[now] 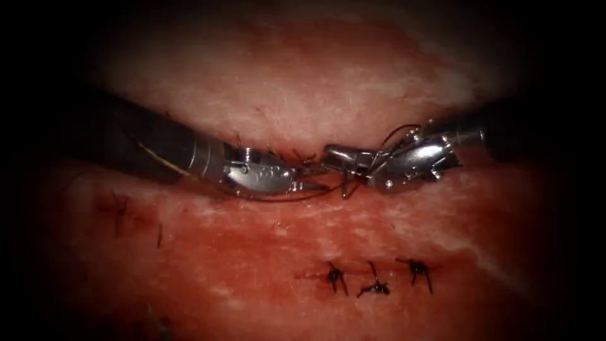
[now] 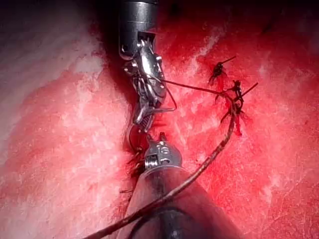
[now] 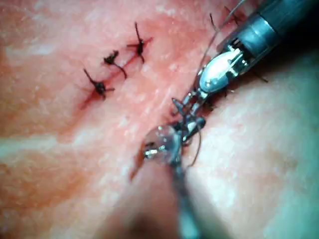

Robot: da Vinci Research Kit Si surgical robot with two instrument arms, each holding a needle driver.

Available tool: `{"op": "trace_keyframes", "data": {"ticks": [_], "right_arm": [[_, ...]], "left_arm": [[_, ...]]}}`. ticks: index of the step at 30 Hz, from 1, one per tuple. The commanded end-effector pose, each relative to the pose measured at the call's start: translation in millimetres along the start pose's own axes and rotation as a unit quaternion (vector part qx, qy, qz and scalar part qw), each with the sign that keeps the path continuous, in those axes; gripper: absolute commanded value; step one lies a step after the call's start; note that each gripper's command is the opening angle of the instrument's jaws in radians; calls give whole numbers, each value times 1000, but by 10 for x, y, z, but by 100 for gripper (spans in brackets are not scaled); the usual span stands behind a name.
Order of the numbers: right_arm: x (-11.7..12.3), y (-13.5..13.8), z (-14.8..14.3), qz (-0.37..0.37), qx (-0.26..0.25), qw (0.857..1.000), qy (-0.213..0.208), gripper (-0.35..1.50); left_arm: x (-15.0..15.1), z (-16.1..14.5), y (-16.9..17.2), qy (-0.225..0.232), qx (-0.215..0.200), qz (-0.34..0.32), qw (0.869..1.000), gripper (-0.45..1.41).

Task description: Wound Closure

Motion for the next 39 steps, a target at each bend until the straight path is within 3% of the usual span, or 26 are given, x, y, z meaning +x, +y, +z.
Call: {"op": "trace_keyframes", "data": {"ticks": [1,18,31,39], "right_arm": [[-2,-8,5,0,2,1000,3,-35],[-30,-33,8,111,5,994,0,-35],[-15,-59,18,152,57,987,15,-35],[-27,-72,10,177,79,981,-16,-35]], "left_arm": [[-5,7,7,-2,-2,0,1000,-7],[-20,7,16,-15,-11,-4,1000,-4],[-25,8,18,-20,-14,-2,1000,-5],[-25,9,18,-22,-14,-2,1000,-7]]}}
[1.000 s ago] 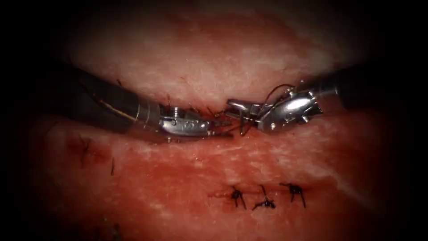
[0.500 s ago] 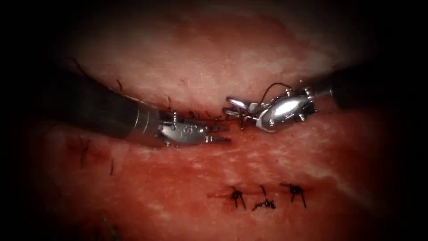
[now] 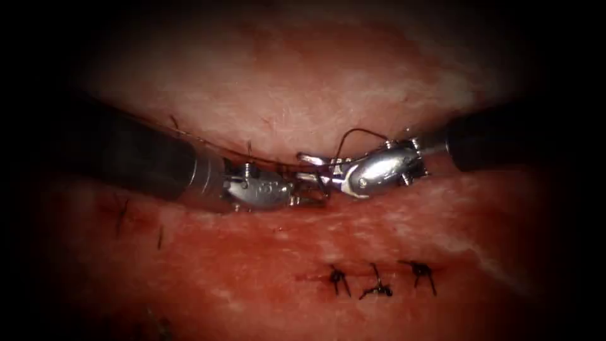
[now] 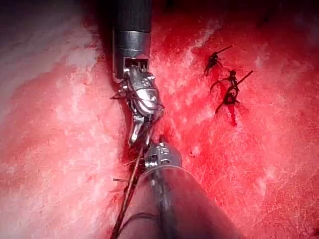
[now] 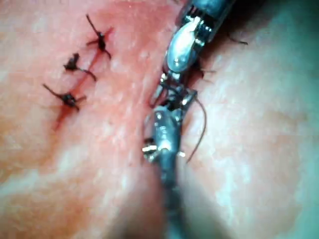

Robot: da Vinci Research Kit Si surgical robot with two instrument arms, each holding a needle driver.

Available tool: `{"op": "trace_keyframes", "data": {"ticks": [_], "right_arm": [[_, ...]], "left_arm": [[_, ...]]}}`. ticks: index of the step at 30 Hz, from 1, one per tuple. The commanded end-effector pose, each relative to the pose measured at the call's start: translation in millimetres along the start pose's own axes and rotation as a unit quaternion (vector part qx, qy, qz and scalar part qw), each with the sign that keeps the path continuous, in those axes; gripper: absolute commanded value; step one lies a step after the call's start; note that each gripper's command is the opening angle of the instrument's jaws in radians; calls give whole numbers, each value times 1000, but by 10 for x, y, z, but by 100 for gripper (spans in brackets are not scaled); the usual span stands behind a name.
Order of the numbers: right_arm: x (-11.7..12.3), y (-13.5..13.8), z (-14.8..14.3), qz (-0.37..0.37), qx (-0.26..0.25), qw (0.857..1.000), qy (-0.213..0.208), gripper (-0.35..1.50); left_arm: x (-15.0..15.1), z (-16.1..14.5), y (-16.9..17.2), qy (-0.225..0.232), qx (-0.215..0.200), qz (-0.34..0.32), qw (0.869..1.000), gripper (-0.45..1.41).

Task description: Wound Closure

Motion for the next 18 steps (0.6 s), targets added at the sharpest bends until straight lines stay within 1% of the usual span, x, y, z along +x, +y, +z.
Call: {"op": "trace_keyframes", "data": {"ticks": [1,5,11,12,15,16,17,18], "right_arm": [[-5,-6,1,1,-6,1000,-5,-35],[-7,6,-17,5,-27,999,-22,-35],[-5,11,-23,8,-43,999,-28,-35],[1,19,-21,16,-53,998,-32,-35],[12,28,-19,25,-79,996,-40,-35],[17,31,-19,50,-88,994,-45,-20],[19,32,-20,60,-92,993,-47,7],[21,34,-21,68,-93,992,-48,26]], "left_arm": [[-4,7,6,0,-1,-1,1000,-7],[-5,7,6,0,0,0,1000,-7],[-6,8,6,0,-2,0,1000,-7],[-6,8,6,0,-2,0,1000,-7],[-6,8,6,-2,-2,0,1000,-7],[-6,8,6,-2,-2,0,1000,-7],[-6,8,6,-2,-2,0,1000,-7],[-6,8,6,-2,-2,0,1000,-7]]}}
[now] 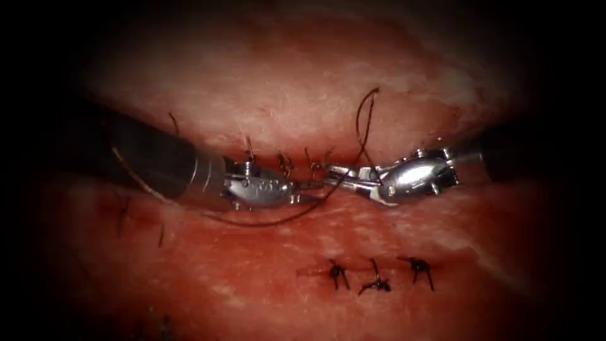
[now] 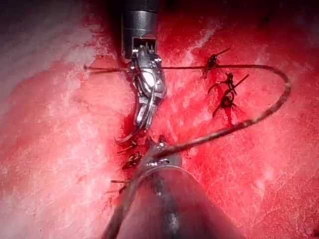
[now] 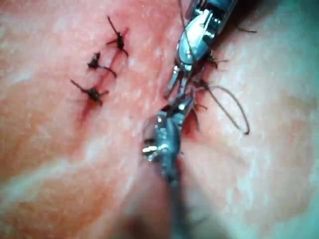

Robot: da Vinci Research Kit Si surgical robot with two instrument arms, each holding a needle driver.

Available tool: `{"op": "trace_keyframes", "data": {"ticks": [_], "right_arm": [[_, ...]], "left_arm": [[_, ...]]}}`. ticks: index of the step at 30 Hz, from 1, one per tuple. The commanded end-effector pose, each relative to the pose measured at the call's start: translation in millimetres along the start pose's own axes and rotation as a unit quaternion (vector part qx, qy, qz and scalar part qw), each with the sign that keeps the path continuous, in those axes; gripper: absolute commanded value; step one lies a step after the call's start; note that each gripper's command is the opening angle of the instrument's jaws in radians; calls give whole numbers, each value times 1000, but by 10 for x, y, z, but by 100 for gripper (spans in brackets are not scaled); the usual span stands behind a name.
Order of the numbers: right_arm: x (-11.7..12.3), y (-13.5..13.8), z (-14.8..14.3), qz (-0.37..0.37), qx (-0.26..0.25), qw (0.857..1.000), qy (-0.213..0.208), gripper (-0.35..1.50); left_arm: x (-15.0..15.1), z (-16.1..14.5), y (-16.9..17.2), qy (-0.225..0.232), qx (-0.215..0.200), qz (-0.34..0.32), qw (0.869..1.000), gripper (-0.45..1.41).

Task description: Wound Closure

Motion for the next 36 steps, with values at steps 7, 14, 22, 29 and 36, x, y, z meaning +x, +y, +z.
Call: {"op": "trace_keyframes", "data": {"ticks": [7,14,22,29,36], "right_arm": [[31,1,-5,128,-41,991,-7,135],[40,18,-17,86,-35,996,-10,133],[34,28,0,-55,38,998,-7,118],[25,34,12,-109,75,991,1,104],[33,39,8,-137,106,984,34,83]], "left_arm": [[-4,5,5,-1,-1,-1,1000,-5],[-2,2,3,-1,-4,-1,1000,-5],[-2,3,4,-1,-3,-1,1000,-5],[-2,3,3,-1,-3,-1,1000,-5],[-4,4,3,-1,-3,0,1000,-5]]}}
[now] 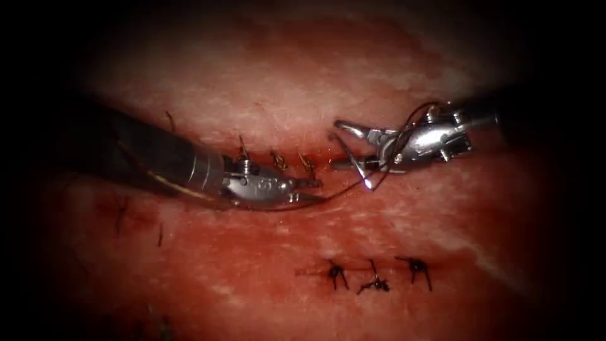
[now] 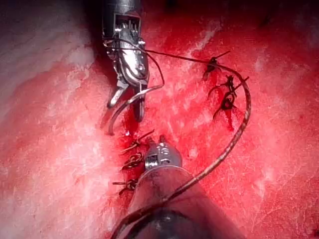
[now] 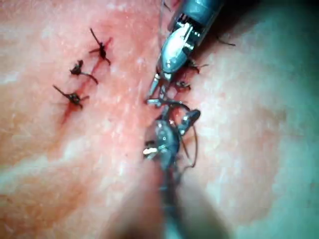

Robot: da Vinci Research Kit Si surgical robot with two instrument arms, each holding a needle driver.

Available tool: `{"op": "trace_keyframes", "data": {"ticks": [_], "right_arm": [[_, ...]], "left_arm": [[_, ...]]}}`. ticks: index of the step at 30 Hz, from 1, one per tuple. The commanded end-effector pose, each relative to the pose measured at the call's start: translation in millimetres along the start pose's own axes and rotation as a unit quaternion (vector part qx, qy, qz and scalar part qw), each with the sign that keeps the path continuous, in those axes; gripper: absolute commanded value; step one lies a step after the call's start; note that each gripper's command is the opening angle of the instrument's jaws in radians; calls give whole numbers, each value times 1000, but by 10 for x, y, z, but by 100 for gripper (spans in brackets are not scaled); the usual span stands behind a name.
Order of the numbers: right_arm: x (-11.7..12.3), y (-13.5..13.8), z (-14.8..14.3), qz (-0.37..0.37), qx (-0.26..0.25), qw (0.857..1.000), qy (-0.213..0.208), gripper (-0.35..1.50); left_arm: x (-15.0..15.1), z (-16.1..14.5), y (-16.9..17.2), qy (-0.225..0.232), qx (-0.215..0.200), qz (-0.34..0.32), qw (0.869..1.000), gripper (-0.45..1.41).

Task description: Wound Closure

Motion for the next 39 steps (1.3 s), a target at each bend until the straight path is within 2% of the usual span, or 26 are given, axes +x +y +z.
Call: {"op": "trace_keyframes", "data": {"ticks": [1,7,18,33,37,39], "right_arm": [[0,-6,7,-2,2,1000,3,84],[3,-2,3,-12,3,1000,5,89],[20,13,0,-38,46,998,38,81],[31,11,36,-57,118,990,47,74],[30,12,43,-71,129,988,43,67],[29,13,44,-82,135,986,44,51]], "left_arm": [[-5,7,6,0,-1,0,1000,-5],[-5,7,6,0,-1,0,1000,-4],[-7,9,6,0,0,1,1000,-4],[-8,9,6,-2,0,1,1000,-4],[-8,9,7,-2,0,1,1000,-4],[-8,9,7,-2,0,1,1000,-4]]}}
